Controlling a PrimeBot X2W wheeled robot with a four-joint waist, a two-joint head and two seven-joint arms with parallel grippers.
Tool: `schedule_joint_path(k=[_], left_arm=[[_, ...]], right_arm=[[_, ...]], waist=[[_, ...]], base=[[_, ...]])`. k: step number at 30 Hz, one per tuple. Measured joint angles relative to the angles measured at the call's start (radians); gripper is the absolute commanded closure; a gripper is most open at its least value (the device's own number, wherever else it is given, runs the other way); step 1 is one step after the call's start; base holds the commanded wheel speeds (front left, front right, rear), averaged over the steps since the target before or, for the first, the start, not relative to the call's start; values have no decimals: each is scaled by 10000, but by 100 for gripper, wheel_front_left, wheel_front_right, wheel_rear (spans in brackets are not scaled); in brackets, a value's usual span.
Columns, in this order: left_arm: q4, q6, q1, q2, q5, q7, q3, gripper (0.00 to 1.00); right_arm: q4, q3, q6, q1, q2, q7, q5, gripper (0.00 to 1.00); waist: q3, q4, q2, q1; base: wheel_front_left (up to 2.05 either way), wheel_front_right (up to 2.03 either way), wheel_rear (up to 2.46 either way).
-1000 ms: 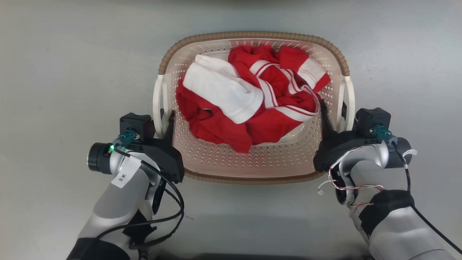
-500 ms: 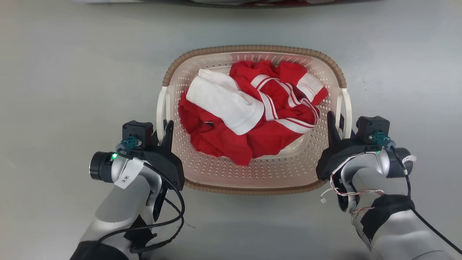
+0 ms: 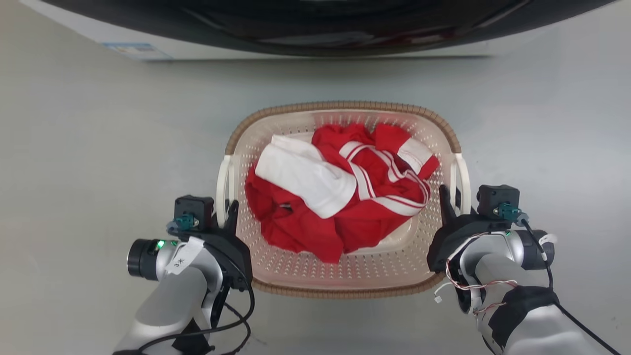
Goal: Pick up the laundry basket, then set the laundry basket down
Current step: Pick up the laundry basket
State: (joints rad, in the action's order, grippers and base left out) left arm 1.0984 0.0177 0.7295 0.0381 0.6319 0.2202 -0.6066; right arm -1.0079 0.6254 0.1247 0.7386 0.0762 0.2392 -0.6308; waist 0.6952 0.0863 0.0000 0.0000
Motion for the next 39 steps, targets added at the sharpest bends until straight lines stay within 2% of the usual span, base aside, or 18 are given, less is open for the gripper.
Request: schedule_joint_path(k=[8, 23, 39], left_arm=[[326, 8, -420, -38, 376, -408, -311, 100], [846, 98, -1808, 13, 918, -1127, -754, 100], [1129, 278, -3308, 52, 1342, -1967, -1154, 100]], right_arm=[[-309, 656, 0, -419, -40, -713, -600, 100], [-38, 2197, 84, -1923, -33, -1960, -1645, 100], [12, 3262, 161, -3236, -36, -3003, -2694, 100]], waist=[[-1119, -89, -1, -1], [-3181, -287, -1, -2], [-5389, -487, -2, -2]], base=[[0, 0, 0], [0, 0, 0], [0, 0, 0]])
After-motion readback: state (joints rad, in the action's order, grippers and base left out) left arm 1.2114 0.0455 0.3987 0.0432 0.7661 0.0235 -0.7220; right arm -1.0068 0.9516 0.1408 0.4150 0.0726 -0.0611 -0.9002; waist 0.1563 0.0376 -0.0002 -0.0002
